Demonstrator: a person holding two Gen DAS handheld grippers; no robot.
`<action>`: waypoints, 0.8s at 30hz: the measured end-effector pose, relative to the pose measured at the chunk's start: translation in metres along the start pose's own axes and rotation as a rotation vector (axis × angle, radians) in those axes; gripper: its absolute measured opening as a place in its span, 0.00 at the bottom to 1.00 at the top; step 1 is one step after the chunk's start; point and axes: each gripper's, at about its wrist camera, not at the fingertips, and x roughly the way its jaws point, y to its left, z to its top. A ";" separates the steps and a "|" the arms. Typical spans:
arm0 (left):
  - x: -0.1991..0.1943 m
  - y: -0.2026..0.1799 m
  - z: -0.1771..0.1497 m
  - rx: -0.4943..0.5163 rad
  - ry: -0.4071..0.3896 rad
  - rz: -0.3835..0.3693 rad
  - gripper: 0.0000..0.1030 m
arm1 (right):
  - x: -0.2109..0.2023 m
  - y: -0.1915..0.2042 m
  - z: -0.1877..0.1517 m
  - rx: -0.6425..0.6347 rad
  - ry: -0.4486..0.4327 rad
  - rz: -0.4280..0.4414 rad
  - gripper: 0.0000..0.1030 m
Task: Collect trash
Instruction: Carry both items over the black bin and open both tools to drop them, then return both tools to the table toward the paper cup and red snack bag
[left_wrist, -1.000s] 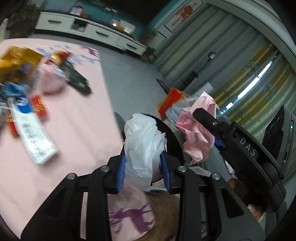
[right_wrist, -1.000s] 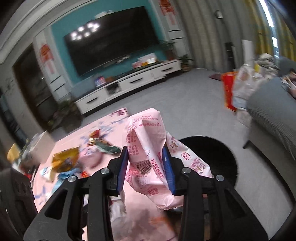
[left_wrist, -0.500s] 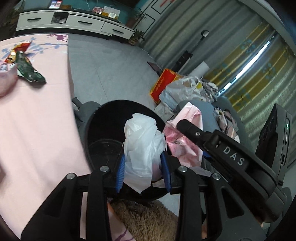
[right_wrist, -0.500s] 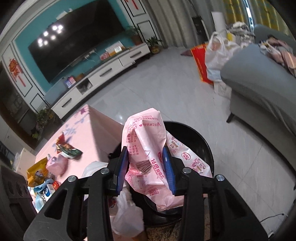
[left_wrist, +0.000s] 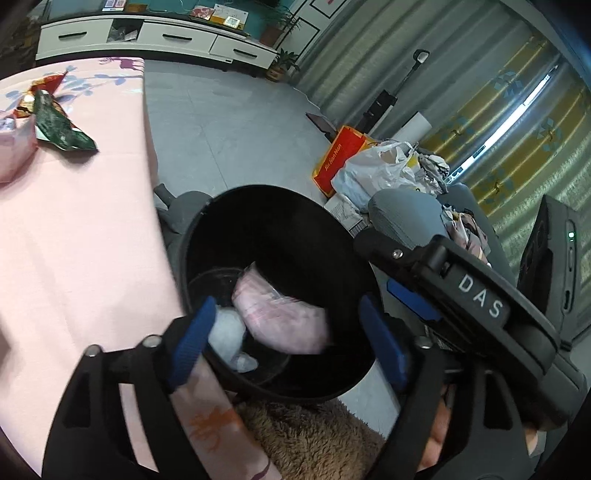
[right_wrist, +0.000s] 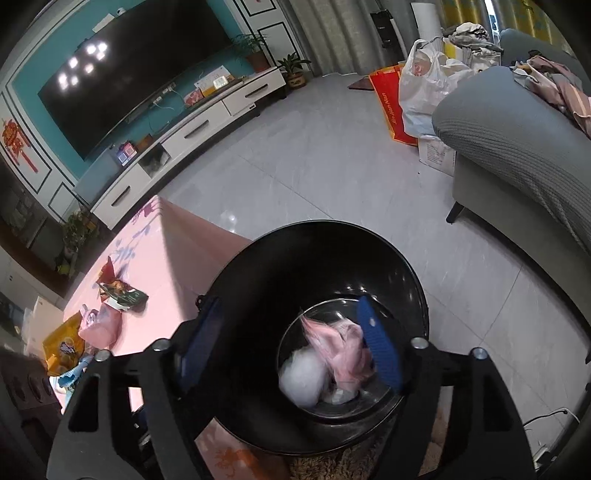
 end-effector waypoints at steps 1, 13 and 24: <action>-0.004 0.000 0.000 0.005 -0.012 0.004 0.86 | -0.001 0.001 0.000 -0.001 -0.007 -0.002 0.81; -0.162 0.069 -0.004 -0.063 -0.327 0.292 0.97 | -0.016 0.051 -0.013 -0.166 -0.090 0.023 0.97; -0.276 0.201 -0.019 -0.257 -0.469 0.636 0.97 | -0.007 0.119 -0.045 -0.238 -0.023 0.191 0.97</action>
